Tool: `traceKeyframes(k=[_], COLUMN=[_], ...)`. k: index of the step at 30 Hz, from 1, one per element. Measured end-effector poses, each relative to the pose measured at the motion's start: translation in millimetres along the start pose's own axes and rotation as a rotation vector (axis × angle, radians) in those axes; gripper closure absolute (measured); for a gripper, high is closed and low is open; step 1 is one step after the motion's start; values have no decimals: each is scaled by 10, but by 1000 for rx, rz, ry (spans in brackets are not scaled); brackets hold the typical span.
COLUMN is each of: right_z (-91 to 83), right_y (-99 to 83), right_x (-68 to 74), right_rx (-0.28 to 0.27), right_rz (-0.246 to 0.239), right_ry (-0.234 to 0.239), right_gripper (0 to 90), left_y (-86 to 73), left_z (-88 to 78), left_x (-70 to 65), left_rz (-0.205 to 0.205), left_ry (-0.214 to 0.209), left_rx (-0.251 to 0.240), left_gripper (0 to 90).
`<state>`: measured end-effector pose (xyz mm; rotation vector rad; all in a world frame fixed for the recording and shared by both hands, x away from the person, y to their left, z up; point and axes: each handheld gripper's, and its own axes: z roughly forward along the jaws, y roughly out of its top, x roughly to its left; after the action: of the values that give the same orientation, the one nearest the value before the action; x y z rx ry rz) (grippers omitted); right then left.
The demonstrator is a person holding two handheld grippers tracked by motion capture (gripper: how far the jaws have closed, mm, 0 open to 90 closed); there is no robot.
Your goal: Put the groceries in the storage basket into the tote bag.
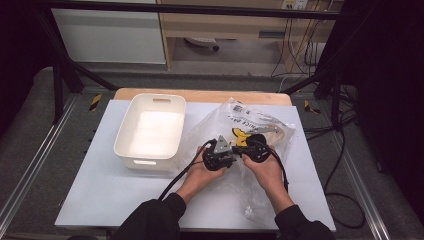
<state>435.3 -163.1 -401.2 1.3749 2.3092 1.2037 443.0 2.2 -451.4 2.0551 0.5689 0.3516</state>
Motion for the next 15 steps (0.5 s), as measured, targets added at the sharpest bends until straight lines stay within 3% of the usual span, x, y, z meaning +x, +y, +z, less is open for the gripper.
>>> traceKeyframes(k=[15], right_z=[25], right_y=[-45], right_x=[-11], right_rx=[10], right_rz=[8], right_ry=[0], right_gripper=[900], left_y=[-30], left_z=[40], left_x=[-7], left_rz=[-5], left_ry=[-3], left_rx=[39], left_gripper=[702])
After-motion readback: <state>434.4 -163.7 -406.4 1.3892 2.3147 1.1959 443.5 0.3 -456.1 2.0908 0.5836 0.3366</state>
